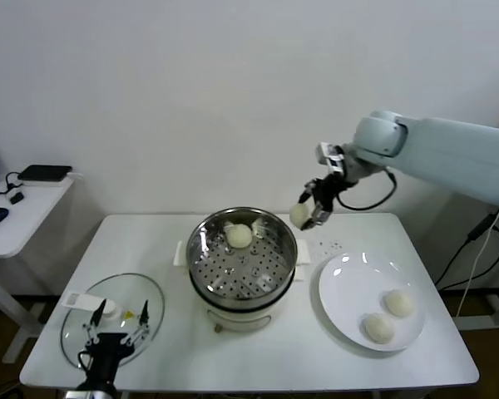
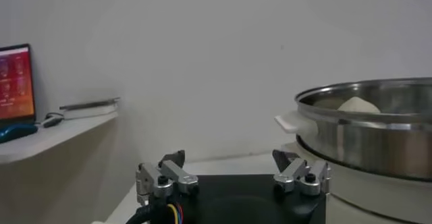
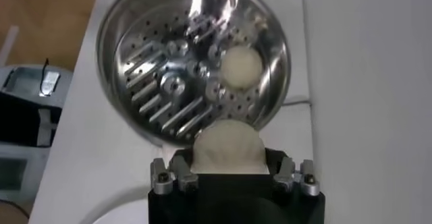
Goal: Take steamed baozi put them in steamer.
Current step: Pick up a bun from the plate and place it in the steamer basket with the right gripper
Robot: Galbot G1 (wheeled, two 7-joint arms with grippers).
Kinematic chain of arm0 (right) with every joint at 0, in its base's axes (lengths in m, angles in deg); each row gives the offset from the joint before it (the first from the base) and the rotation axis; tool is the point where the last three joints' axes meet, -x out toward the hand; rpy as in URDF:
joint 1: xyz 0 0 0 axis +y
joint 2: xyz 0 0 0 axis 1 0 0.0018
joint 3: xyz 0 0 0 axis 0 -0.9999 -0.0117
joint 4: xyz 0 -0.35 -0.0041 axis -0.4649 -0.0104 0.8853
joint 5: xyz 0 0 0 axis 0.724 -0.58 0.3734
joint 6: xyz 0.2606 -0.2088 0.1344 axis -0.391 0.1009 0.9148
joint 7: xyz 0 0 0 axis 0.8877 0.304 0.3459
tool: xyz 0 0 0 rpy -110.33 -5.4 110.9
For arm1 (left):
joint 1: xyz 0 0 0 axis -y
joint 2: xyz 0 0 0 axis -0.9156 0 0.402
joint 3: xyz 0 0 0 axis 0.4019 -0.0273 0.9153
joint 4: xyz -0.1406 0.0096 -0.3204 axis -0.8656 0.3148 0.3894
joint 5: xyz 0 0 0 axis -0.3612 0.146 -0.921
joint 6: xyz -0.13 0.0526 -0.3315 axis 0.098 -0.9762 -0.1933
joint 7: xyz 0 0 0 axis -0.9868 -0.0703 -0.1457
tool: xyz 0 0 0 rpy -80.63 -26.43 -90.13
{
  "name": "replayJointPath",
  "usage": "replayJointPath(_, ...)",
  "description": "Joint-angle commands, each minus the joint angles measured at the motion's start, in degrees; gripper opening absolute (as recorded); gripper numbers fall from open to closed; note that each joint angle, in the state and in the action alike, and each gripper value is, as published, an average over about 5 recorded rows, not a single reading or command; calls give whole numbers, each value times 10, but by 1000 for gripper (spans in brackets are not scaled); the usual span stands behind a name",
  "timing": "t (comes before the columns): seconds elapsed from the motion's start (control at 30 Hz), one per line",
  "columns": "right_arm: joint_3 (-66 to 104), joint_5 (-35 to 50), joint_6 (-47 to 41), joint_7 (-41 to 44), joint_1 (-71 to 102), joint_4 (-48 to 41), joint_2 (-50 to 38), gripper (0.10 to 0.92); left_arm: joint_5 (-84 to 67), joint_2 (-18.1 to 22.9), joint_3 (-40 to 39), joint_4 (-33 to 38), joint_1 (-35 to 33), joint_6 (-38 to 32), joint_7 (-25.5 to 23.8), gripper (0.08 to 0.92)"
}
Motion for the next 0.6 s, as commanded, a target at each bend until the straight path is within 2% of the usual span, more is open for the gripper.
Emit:
replayJointPath(0.03, 42, 30, -7, -3, 38, -72, 165, 695, 8, -1, 3, 3, 4, 3, -1, 823)
replayJointPath(0.27, 53, 8, -13, -6, 94, -108, 211, 701, 7, -7, 9, 0, 7, 4, -2, 823)
replayJointPath(0.6, 62, -22, -19, -20, 157, -125, 231, 712, 9, -8, 7, -5, 1, 1, -2, 823)
